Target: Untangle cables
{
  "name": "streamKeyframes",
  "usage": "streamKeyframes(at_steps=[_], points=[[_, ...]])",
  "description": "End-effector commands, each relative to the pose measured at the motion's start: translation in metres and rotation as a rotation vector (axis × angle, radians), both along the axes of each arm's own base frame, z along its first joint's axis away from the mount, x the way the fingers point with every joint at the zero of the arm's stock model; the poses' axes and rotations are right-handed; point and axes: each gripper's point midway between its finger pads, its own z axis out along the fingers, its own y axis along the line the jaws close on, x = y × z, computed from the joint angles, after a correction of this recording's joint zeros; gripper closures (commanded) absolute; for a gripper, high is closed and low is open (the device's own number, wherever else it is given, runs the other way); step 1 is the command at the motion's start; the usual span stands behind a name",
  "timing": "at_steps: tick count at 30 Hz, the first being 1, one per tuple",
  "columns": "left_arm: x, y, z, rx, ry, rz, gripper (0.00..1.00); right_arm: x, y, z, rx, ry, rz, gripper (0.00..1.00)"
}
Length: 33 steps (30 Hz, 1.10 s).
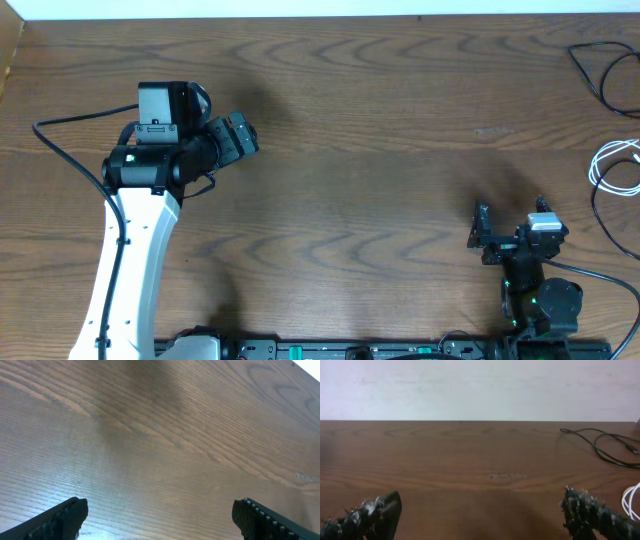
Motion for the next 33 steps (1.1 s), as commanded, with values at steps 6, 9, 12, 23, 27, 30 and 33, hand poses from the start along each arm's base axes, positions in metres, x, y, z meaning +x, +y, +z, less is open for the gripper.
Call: streamKeyframes(at_steps=[6,9,12,23,27,30,33], points=[[0.003,0.002,0.004,0.005,-0.01,0.008,0.02,0.0,0.002,-0.001,0.013,0.003,0.007,0.01],[0.003,0.003,0.004,0.011,-0.01,0.007,0.02,0.0,0.002,-0.001,0.013,0.003,0.007,0.01],[0.003,0.016,0.001,0.081,-0.006,0.036,0.02,0.0,0.002,-0.001,0.013,0.003,0.007,0.01],[-0.015,0.026,0.037,0.216,-0.304,-0.025,0.02,0.0,0.002,-0.001,0.013,0.003,0.007,0.01],[-0.037,0.027,0.045,0.286,-0.49,-0.072,0.02,0.0,0.002,-0.001,0.013,0.003,0.007,0.01],[-0.053,0.027,0.048,0.329,-0.606,-0.09,0.02,0.0,0.002,-0.001,0.013,0.003,0.007,0.01],[-0.065,0.027,0.043,0.35,-0.694,-0.089,0.02,0.0,0.002,-0.001,0.013,0.003,0.007,0.01]])
